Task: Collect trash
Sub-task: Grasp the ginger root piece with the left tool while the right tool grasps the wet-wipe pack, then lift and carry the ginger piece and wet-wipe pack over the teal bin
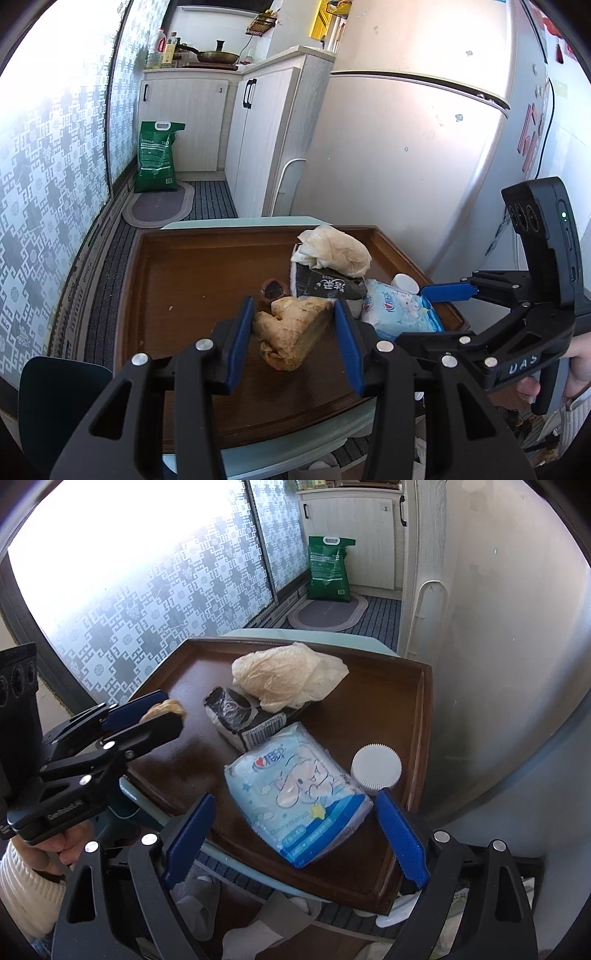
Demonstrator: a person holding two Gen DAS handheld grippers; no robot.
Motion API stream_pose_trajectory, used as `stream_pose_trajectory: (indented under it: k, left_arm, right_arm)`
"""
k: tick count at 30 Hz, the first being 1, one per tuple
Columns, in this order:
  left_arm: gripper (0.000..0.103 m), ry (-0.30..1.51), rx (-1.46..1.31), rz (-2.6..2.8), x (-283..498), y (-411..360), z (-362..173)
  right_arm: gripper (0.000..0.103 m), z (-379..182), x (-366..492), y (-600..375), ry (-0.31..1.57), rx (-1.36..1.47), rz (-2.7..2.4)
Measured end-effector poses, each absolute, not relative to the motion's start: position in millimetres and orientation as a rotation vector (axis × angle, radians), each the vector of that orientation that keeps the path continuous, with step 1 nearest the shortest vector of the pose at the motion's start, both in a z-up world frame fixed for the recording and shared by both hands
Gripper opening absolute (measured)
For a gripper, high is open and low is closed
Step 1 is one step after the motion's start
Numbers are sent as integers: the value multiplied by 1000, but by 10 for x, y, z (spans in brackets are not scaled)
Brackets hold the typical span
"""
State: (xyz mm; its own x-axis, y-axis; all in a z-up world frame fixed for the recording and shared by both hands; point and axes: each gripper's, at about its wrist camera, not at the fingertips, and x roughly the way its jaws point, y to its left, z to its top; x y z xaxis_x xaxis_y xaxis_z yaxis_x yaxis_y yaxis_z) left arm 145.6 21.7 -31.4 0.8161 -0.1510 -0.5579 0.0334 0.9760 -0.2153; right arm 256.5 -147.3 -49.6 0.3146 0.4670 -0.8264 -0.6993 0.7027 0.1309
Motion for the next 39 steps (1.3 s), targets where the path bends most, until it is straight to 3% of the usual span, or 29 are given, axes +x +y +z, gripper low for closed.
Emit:
stream_pose_trajectory:
  k: [8,26,39]
  left_arm:
    - [47,602,-211,-83,1413,367,-273]
    - [47,568,-246,-45,1204,657,-154]
    - [47,551,-269,-8,1063,899,-115]
  right_arm:
    - [86,-523,2512,-1319,982,-349,788]
    - [43,-533,2446,-1088,937,-431,767]
    - [39,-179,2283,-1009,870,-418,786]
